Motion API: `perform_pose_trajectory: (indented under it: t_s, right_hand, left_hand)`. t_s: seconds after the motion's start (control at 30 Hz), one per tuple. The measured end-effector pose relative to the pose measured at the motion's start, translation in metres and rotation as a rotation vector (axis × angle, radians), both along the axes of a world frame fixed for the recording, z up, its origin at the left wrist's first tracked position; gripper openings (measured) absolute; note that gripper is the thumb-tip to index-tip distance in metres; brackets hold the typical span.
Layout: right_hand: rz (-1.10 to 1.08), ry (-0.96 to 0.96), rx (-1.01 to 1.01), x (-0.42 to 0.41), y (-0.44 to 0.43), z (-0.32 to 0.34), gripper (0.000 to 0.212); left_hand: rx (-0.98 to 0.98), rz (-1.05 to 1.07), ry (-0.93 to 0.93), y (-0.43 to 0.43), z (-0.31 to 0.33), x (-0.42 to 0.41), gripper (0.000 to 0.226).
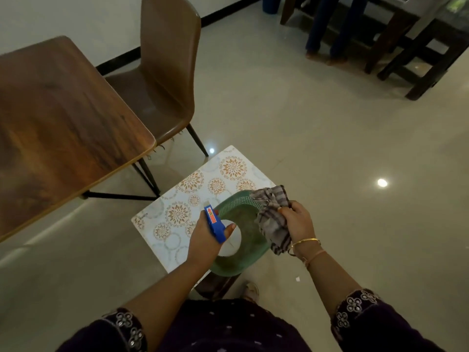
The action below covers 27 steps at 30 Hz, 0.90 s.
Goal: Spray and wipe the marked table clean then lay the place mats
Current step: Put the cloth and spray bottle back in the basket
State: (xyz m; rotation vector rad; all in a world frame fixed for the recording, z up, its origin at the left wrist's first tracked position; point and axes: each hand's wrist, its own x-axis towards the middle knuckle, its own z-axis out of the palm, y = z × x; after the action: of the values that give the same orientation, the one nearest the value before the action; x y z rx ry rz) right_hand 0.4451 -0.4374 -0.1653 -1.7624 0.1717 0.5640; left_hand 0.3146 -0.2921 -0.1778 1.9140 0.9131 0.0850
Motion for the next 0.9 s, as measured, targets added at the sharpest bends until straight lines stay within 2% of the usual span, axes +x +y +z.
perform_pose_trajectory:
  t_s: [0.17,0.27,0.4,0.53,0.63,0.7,0.77,0.83,0.9]
  right_hand:
    - [-0.037,0.104,0.040,0.005,0.001,-0.012,0.016]
    - [-0.011,0.127,0.041,0.008,0.002,-0.016,0.016]
    - [0.014,0.143,0.067,0.013,0.006,-0.017,0.017]
    - [-0.011,0.248,0.195,0.012,0.014,-0.013,0.021]
    - [-0.035,0.340,0.380,0.008,0.021,0.000,0.022]
    - [-0.004,0.428,0.521,0.007,0.026,0.008,0.019]
    - [0.066,0.535,0.657,0.008,0.033,0.022,0.037]
    - [0.166,0.587,0.729,0.008,0.043,0.040,0.046]
    - [0.228,0.581,0.767,0.005,0.054,0.059,0.047]
  left_hand:
    - [0.006,0.030,0.143,-0.001,-0.031,0.004,0.062]
    - [-0.076,0.051,0.242,0.000,-0.053,0.001,0.061]
    - [-0.038,-0.018,0.441,0.002,-0.071,-0.006,0.080]
    - [-0.142,0.053,0.260,0.000,-0.060,-0.020,0.078]
    - [-0.177,0.165,0.172,0.005,-0.050,-0.036,0.077]
    - [-0.154,0.363,0.111,0.009,-0.034,-0.045,0.068]
    - [-0.058,0.517,0.035,0.015,-0.017,-0.052,0.056]
    - [-0.017,0.577,-0.039,0.024,0.004,-0.052,0.043]
    - [-0.136,0.543,-0.085,0.036,0.025,-0.041,0.031]
